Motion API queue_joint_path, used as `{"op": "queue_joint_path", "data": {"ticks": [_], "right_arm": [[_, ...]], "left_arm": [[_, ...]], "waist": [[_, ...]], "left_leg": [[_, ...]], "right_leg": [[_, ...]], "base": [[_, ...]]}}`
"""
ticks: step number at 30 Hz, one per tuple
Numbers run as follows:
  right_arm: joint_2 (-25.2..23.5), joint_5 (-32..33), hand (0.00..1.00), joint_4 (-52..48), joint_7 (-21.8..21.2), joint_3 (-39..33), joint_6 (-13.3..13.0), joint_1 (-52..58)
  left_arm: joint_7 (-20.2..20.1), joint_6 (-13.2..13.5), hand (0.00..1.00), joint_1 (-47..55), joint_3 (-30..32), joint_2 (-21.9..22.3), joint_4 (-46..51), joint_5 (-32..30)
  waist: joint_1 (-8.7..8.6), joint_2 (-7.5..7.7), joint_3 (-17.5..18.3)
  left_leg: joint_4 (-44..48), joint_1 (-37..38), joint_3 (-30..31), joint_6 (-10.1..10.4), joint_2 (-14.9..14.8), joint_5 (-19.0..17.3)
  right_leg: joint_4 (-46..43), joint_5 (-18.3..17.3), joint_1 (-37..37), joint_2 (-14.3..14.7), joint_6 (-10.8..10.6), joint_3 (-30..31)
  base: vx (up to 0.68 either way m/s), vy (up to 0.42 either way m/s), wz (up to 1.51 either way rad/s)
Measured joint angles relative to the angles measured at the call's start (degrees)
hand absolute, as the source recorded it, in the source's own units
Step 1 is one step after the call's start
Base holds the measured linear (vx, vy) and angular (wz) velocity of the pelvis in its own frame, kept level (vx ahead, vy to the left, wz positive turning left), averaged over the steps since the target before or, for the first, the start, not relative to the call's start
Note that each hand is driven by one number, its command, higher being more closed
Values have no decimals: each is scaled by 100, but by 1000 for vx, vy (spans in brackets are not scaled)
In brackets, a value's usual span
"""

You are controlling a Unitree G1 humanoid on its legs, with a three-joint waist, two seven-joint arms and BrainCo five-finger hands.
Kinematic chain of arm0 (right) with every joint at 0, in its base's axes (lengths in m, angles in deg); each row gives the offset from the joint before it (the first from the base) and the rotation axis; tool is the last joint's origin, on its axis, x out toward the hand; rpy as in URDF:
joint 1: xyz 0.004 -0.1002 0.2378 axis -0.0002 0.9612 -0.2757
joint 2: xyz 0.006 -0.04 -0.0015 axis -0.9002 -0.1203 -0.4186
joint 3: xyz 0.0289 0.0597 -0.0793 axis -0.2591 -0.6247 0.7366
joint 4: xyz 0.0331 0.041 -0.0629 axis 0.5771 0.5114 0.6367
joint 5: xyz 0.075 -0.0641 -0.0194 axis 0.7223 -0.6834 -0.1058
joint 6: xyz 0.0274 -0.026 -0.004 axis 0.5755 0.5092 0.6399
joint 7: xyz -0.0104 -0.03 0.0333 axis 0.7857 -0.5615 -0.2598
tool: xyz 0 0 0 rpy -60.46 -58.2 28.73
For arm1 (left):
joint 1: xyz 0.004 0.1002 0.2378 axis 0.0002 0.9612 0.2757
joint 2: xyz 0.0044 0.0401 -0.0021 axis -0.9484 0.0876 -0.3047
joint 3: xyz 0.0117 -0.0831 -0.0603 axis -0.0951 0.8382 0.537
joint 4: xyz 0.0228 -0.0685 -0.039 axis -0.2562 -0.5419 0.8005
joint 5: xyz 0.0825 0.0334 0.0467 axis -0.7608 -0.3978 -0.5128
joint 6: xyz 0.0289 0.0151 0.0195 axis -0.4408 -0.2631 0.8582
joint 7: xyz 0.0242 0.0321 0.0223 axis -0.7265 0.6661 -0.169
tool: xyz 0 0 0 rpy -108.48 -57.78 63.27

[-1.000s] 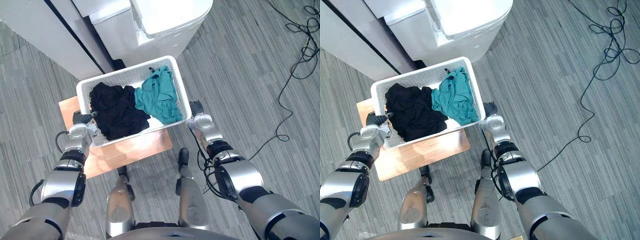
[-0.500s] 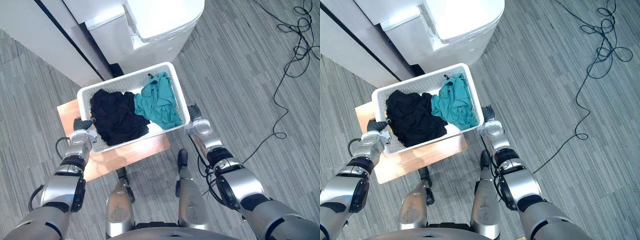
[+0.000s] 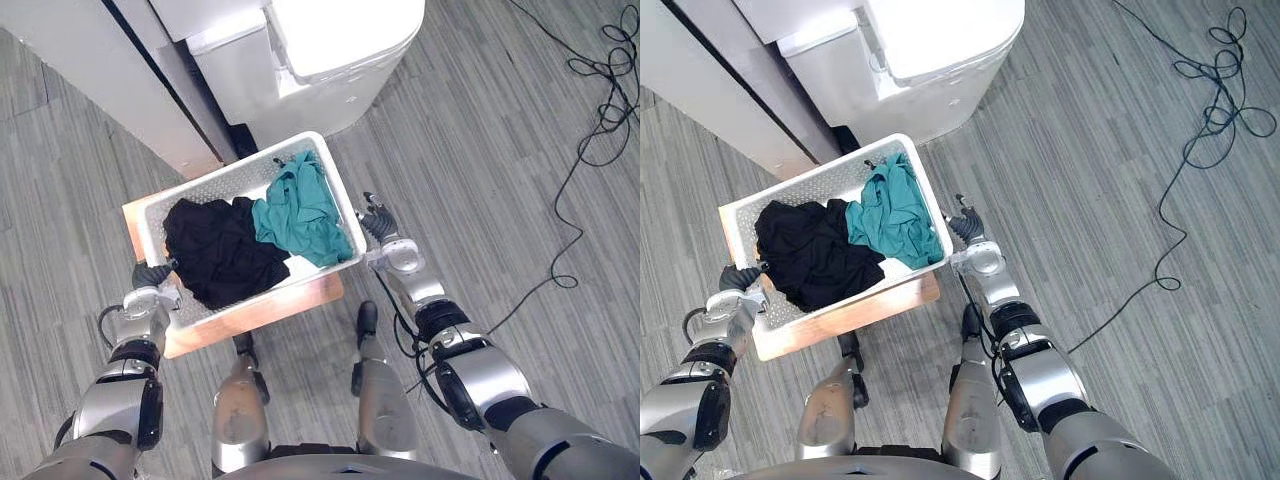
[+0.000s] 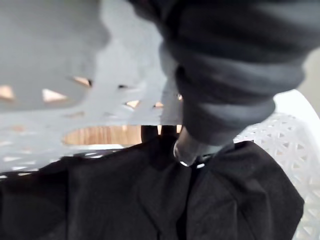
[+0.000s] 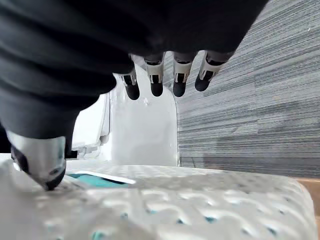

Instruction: Pick up the laundry basket with both hands and put the clothes into the washing machine.

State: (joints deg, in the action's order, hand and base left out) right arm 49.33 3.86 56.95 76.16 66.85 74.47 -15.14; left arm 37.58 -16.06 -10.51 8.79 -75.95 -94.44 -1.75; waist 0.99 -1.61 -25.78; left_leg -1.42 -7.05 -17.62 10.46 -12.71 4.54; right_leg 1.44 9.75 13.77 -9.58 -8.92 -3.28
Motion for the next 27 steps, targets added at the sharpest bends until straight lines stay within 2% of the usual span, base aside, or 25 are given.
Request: {"op": "queue_joint_path", "data": {"ticks": [8, 17, 27], "right_arm": [[231, -1, 0, 1, 59, -769, -12, -73], [313, 20, 0, -8, 513, -1156, -108, -281], [20, 66, 0, -1197, 886, -1341, -238, -270]], "left_arm": [[-98, 77, 100, 125, 371, 38, 61, -109], [-83, 151, 100, 236, 456, 37, 71, -112], [-41, 159, 100, 403, 464, 55, 269, -119]], "waist": [[-13, 1, 0], [-29, 1, 0], [-77, 4, -1]], "left_leg": [[-178, 16, 44, -7, 9, 118], [-244, 21, 49, -8, 13, 166], [-294, 41, 43, -9, 20, 213]], "right_leg": [[-23, -9, 30, 7, -10, -54], [-84, -36, 86, 8, -40, -50], [-111, -34, 144, 9, -37, -42]], "base": [[-2, 1, 3], [0, 0, 0], [0, 0, 0]]}}
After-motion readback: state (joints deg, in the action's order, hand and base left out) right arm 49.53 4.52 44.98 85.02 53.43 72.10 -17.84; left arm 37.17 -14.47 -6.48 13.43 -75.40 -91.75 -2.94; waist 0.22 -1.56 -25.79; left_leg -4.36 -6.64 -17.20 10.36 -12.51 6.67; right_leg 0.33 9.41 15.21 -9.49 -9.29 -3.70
